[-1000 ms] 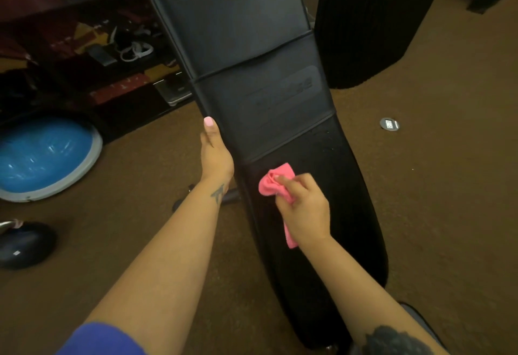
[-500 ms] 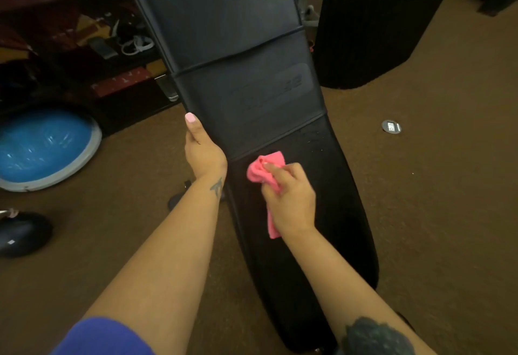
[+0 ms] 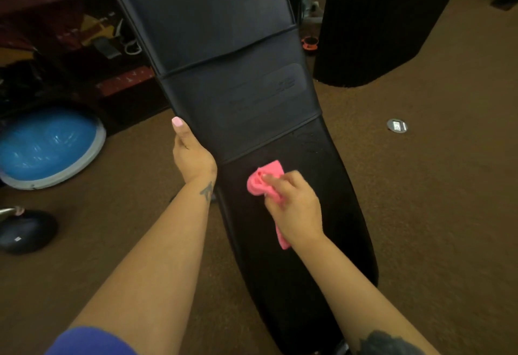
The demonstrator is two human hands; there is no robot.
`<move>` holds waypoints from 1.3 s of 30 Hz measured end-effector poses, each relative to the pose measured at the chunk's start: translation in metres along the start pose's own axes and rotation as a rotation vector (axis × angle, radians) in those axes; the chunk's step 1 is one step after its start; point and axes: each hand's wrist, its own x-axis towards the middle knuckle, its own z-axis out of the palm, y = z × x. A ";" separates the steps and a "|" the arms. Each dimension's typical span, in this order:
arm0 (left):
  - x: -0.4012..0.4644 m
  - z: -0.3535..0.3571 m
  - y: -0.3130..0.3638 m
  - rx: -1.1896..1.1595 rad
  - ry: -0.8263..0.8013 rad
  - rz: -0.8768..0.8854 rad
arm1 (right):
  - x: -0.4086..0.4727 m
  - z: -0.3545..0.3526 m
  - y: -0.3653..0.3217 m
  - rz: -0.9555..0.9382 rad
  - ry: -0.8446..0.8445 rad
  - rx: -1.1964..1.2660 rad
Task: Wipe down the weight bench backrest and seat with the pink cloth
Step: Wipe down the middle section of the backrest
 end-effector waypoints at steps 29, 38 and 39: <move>-0.004 0.004 0.005 0.122 0.107 -0.012 | 0.036 -0.041 0.050 0.214 0.100 -0.001; -0.004 0.006 0.005 0.160 0.148 -0.009 | 0.046 -0.035 0.034 0.143 0.081 0.007; -0.004 0.005 0.005 0.159 0.156 -0.004 | 0.039 -0.038 0.042 0.137 0.062 -0.017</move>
